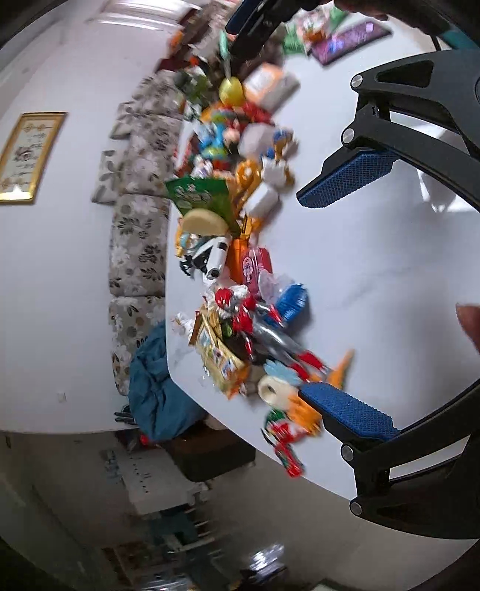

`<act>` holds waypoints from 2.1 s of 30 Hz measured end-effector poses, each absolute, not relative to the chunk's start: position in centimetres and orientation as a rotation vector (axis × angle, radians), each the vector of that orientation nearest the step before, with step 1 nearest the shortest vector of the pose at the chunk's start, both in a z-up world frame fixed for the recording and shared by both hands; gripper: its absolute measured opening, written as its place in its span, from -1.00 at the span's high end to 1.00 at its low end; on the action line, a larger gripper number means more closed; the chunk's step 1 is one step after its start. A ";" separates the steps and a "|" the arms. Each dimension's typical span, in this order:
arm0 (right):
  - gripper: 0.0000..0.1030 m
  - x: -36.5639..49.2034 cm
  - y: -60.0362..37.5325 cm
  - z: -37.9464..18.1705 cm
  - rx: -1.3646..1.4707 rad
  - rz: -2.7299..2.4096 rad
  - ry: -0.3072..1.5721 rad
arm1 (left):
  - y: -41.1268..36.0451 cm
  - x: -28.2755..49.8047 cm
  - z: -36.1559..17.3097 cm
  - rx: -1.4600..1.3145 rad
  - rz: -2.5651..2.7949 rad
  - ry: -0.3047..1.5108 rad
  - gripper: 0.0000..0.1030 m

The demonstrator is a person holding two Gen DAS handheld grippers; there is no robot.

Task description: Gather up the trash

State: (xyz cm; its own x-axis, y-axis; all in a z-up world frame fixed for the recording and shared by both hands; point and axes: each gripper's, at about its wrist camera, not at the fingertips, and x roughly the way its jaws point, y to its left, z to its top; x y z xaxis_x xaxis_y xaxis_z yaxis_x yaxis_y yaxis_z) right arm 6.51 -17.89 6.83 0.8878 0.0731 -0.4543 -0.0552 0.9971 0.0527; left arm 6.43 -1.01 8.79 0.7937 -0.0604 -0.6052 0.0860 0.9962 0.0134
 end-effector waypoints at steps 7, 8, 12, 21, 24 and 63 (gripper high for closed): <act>-0.90 10.9 -18.5 0.5 0.134 0.000 0.585 | -1.9 10.7 4.9 0.010 -0.068 0.696 -0.80; -0.90 11.1 -18.6 -0.1 0.143 -0.005 0.594 | -1.8 11.1 4.5 0.013 -0.055 0.699 -0.80; -0.90 11.9 -18.1 -1.7 0.144 -0.009 0.639 | -1.6 11.8 3.9 0.025 -0.037 0.709 -0.80; -0.90 12.0 -16.2 -2.6 0.061 -0.012 0.660 | -1.4 12.4 3.0 0.033 -0.030 0.721 -0.80; -0.90 11.8 -15.9 -2.5 0.046 -0.014 0.656 | -1.4 12.4 2.8 0.038 -0.035 0.728 -0.80; -0.90 11.5 -15.9 -2.8 0.046 -0.029 0.669 | -1.2 12.7 2.1 0.038 -0.033 0.746 -0.80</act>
